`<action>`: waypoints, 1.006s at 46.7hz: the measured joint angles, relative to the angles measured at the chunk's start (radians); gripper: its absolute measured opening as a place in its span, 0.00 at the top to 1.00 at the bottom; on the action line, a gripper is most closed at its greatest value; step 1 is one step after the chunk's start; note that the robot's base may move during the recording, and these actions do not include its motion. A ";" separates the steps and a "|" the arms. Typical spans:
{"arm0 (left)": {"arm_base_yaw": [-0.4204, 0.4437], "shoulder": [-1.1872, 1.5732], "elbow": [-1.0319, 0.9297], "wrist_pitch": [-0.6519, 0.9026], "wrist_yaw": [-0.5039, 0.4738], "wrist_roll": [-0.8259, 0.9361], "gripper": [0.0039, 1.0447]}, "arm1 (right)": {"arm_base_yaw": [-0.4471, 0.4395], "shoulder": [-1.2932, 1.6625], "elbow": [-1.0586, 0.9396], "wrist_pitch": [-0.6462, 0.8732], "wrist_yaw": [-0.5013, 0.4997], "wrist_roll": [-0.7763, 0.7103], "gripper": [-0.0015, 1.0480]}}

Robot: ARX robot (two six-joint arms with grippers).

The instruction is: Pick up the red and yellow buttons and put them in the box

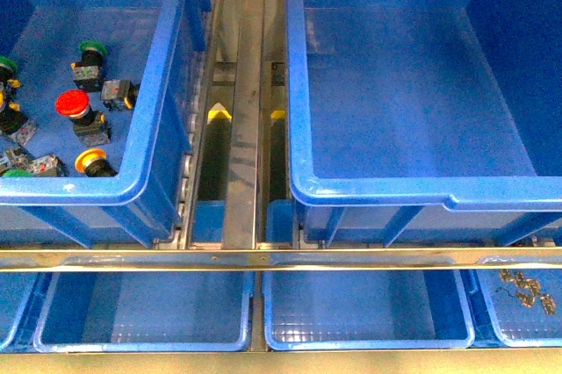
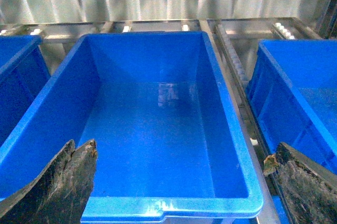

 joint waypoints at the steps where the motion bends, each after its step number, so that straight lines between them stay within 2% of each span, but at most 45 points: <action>1: 0.000 0.000 0.000 0.000 0.000 0.000 0.07 | 0.000 0.000 0.000 0.000 0.000 0.000 0.06; 17: 0.000 0.000 0.000 0.000 0.000 -0.001 0.07 | 0.000 0.000 0.000 0.000 0.000 0.000 0.06; 19: -0.025 0.073 0.051 -0.142 -0.068 -0.087 0.07 | 0.000 0.000 0.000 0.000 0.000 0.000 0.06; 21: -0.035 0.210 0.116 -0.221 -0.083 -0.165 0.07 | 0.000 0.000 0.000 0.000 0.002 0.000 0.06; 28: 0.024 0.538 0.227 -0.062 0.018 -0.205 0.07 | 0.000 0.000 0.000 0.000 0.000 0.000 0.06; 36: 0.132 0.938 0.434 0.149 0.219 -0.058 0.07 | 0.000 0.000 0.000 0.000 0.000 0.000 0.06; 43: 0.198 1.320 0.663 0.116 0.323 0.151 0.07 | 0.000 0.000 0.000 0.000 0.000 0.000 0.06; 47: 0.201 1.447 0.744 0.092 0.318 0.224 0.07 | 0.000 0.000 0.000 0.000 0.000 0.000 0.06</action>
